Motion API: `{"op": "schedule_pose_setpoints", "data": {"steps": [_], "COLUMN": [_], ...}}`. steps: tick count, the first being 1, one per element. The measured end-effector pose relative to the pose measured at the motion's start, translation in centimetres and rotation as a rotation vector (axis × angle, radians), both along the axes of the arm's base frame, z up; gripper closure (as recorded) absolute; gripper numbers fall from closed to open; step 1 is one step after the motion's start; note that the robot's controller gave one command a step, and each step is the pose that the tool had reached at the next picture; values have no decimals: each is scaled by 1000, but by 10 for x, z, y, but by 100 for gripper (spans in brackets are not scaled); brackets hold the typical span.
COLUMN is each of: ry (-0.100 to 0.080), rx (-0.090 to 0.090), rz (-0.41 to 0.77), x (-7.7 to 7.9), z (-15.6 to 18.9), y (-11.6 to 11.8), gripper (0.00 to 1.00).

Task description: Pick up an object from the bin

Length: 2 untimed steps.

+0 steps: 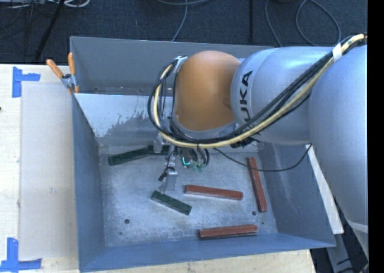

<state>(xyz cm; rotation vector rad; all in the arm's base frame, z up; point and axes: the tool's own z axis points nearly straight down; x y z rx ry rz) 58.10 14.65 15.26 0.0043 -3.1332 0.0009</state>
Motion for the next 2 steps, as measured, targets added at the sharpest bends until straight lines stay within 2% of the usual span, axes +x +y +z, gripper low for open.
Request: {"op": "schedule_pose_setpoints", "data": {"steps": [1,2], "ry": [-1,1], "rx": [0,-3], "rz": [-187,-246], "x": [-19,-93], "z": [-85,-84], "y": [-20,-41], "gripper": [0,0]}}
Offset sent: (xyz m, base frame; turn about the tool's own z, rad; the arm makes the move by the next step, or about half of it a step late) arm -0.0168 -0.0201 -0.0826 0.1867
